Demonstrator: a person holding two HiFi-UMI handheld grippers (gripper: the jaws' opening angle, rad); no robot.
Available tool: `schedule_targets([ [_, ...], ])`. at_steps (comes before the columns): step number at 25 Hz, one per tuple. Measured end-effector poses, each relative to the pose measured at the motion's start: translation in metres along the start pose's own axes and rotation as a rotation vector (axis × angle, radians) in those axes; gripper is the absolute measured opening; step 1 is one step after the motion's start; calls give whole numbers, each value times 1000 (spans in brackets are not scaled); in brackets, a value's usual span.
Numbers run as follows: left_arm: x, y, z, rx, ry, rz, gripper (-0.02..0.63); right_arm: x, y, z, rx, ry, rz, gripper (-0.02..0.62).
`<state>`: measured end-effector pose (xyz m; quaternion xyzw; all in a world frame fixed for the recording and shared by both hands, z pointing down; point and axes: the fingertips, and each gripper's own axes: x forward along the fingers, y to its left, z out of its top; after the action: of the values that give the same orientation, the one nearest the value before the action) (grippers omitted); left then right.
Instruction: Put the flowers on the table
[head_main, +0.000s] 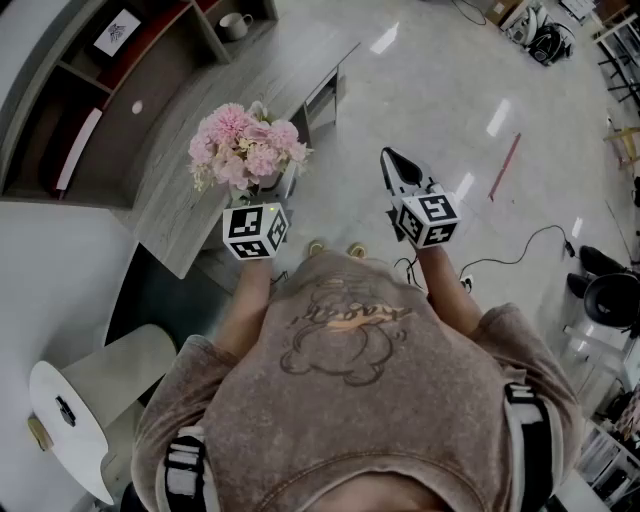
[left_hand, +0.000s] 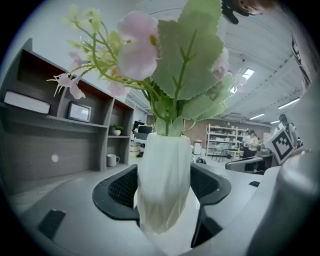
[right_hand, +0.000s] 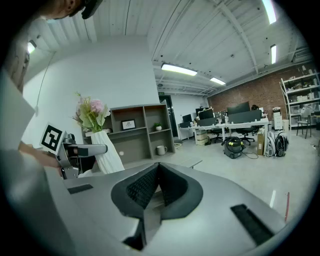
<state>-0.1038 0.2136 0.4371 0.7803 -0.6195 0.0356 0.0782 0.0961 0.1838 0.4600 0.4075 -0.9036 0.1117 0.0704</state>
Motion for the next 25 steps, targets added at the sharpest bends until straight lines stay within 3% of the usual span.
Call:
schedule_targets([
  [17, 5, 26, -5, 19, -6, -108, 333, 18, 30, -10, 24, -24, -80, -3],
  [25, 33, 49, 1, 27, -22, -130, 333, 45, 18, -7, 35, -26, -125, -3],
])
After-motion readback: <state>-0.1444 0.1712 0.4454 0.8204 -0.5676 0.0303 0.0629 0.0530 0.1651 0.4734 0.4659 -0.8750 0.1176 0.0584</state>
